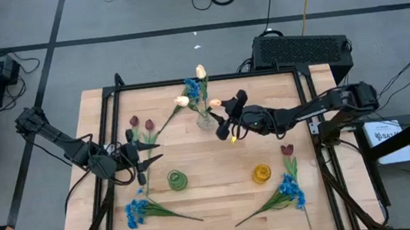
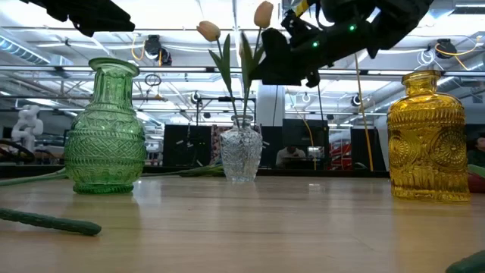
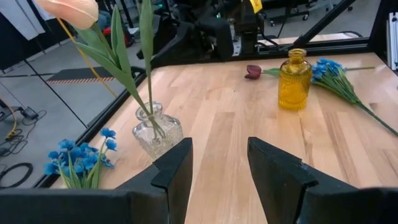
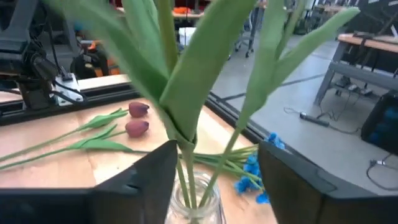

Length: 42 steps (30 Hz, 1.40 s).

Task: Sort flowers into vase by color
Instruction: Put the pink flower into the transparent vase, then put the top blue flowers into the yellow vase

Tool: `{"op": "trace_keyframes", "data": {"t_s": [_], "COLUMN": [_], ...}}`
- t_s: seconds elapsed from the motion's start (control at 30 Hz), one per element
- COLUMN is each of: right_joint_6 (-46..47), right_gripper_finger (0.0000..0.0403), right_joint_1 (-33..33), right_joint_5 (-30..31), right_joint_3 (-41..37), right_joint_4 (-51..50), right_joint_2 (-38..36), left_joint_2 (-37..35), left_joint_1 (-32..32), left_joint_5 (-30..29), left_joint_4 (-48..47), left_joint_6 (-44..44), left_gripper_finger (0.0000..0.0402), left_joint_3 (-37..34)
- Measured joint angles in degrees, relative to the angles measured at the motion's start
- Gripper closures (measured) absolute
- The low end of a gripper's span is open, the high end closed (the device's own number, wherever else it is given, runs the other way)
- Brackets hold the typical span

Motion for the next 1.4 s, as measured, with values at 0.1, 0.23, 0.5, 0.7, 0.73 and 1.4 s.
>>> {"op": "trace_keyframes", "data": {"t_s": [0.1,0.23,0.5,0.7,0.73,1.4], "right_joint_6": [1.68,4.05,7.7,12.2,13.48,17.69], "right_gripper_finger": [0.0148,0.0099,0.0065,0.0072,0.0074,0.0126], "right_joint_1": [0.0,0.07,1.64,4.08,4.38,17.65], "right_joint_5": [-1.84,-3.43,-9.04,-8.07,-6.94,-1.58], "right_joint_3": [0.0,0.0,0.0,0.02,0.02,0.02], "right_joint_4": [-3.54,-8.46,-19.47,-30.61,-32.58,-44.83], "right_joint_2": [-2.65,-5.77,-14.44,-22.97,-24.24,-27.15], "left_joint_2": [0.0,0.0,0.0,-0.01,-0.01,0.0], "left_joint_1": [0.0,0.02,0.02,0.0,0.01,0.02], "left_joint_5": [0.0,0.0,0.13,1.33,1.33,1.36], "left_joint_4": [0.0,0.0,-0.01,0.0,0.0,-0.52], "left_joint_6": [-0.14,-0.63,-0.69,-0.91,-0.93,-5.6], "left_gripper_finger": [0.0243,0.0243,0.0243,0.0243,0.0243,0.0243], "left_joint_3": [0.0,0.0,0.0,0.0,0.0,0.0]}}
